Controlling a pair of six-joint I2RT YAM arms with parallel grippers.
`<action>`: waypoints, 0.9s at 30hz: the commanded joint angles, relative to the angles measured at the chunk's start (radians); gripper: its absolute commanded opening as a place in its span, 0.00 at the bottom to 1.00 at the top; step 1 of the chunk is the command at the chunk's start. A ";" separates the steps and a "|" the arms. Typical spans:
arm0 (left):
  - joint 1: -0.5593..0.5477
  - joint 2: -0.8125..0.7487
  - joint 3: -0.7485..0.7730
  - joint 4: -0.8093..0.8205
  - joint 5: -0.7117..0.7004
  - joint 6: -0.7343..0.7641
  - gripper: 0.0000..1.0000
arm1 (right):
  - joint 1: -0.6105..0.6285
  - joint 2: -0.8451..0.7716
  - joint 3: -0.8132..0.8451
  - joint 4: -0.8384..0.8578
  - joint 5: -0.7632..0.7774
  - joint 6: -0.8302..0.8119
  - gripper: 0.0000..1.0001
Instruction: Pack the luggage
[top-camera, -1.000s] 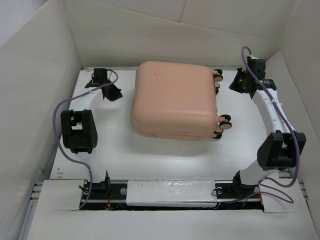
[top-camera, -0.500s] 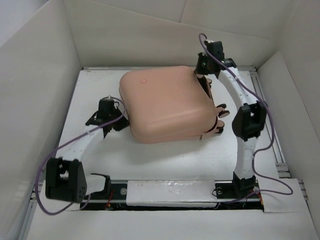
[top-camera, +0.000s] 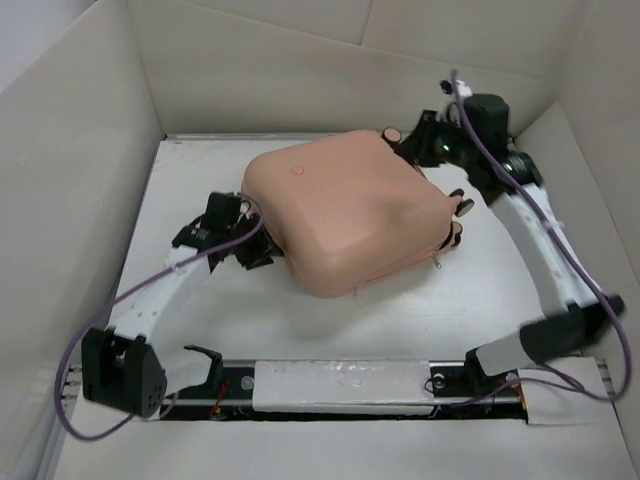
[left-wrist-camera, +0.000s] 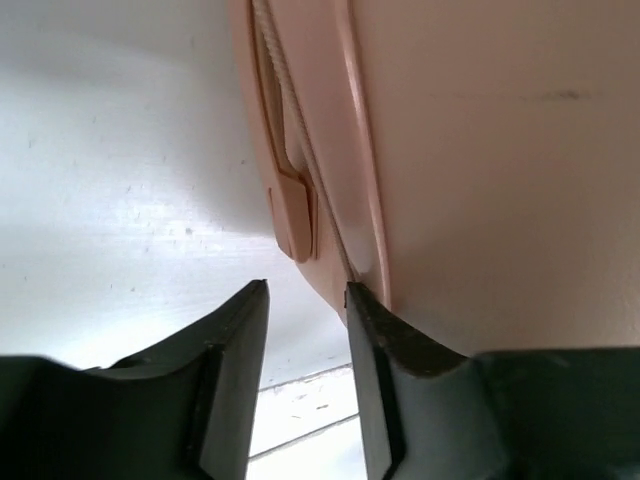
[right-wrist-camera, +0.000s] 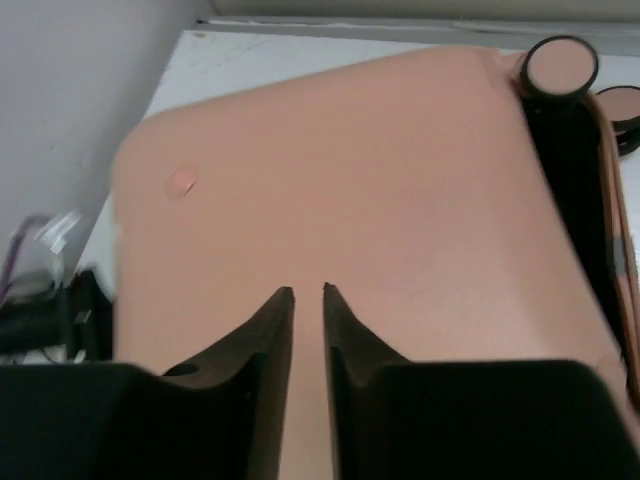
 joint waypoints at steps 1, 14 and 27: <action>-0.008 0.112 0.217 0.257 0.124 -0.005 0.36 | 0.069 -0.355 -0.288 0.131 0.072 -0.043 0.21; 0.154 0.067 0.115 0.197 -0.050 0.121 0.32 | 0.077 -0.845 -0.880 -0.185 0.503 0.345 0.20; 0.108 0.423 0.190 0.535 0.265 0.061 0.33 | -0.195 -0.633 -0.852 -0.044 0.491 0.276 0.33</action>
